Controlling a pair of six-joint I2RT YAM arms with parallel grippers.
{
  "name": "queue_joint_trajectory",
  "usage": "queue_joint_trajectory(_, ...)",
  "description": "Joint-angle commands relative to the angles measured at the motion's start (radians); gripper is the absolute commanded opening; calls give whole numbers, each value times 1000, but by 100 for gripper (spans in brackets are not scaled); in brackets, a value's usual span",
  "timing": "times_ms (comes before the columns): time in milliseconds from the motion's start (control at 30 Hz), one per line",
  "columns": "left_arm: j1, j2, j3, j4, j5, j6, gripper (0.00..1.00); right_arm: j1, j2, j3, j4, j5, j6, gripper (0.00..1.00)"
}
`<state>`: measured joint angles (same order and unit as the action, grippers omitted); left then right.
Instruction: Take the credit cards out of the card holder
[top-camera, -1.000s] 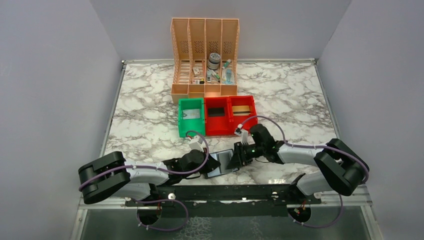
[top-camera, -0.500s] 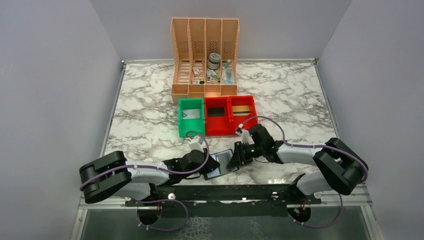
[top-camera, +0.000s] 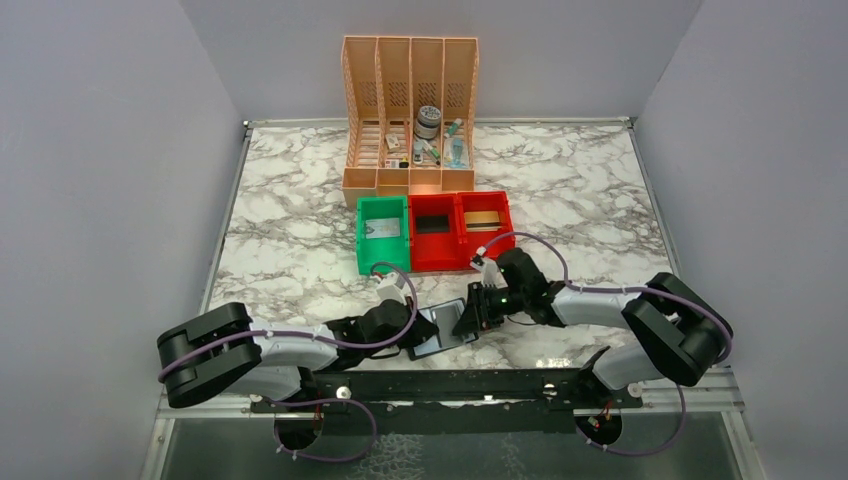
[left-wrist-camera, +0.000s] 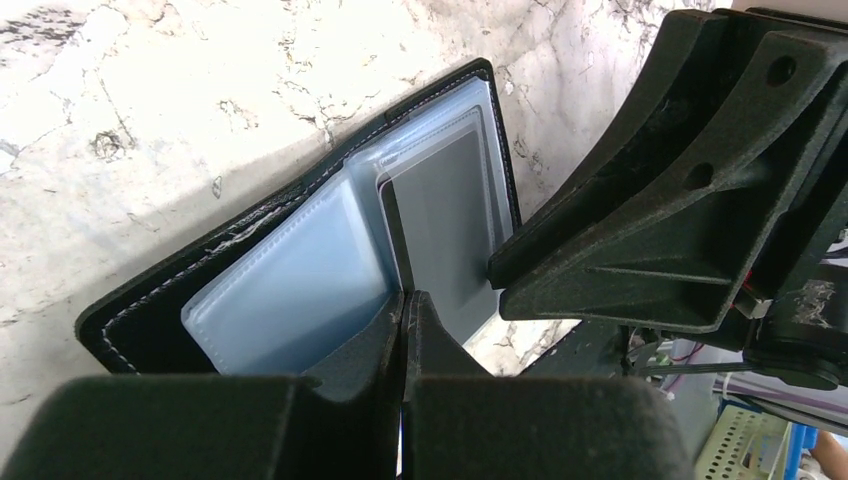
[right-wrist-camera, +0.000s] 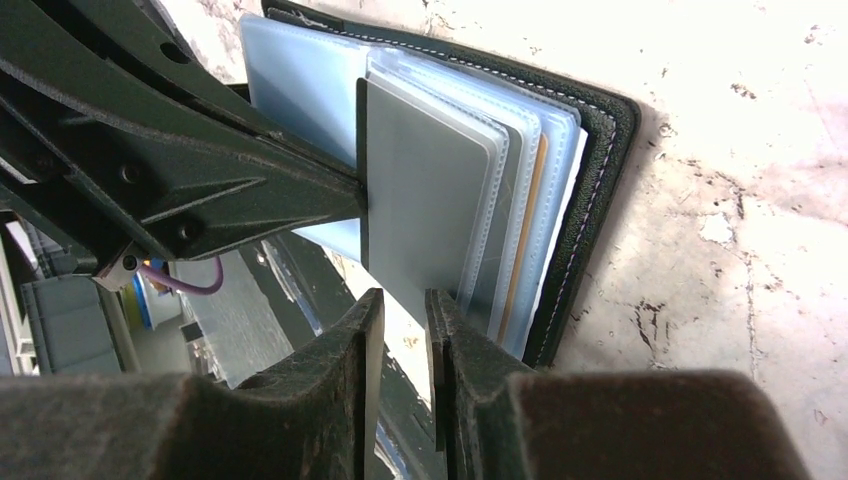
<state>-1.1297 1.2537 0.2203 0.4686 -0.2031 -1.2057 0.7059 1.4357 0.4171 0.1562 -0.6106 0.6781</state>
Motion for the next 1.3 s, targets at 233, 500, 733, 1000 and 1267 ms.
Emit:
queue_joint_trajectory(233,7,-115,-4,-221,-77,4,0,-1,78,-17,-75,167,-37,22)
queue_joint_trajectory(500,14,-153,-22,-255,-82,13,0,0,90,-5,-76,159,-44,22)
queue_joint_trajectory(733,15,-193,-43,-234,-86,5,0,0,78,14,-70,107,-59,22)
queue_joint_trajectory(1000,16,-199,-51,-214,-84,-2,0,1,-39,109,-121,54,-113,24)
queue_joint_trajectory(1267,16,-197,-57,-181,-73,-12,9,36,45,171,-82,22,-93,26)
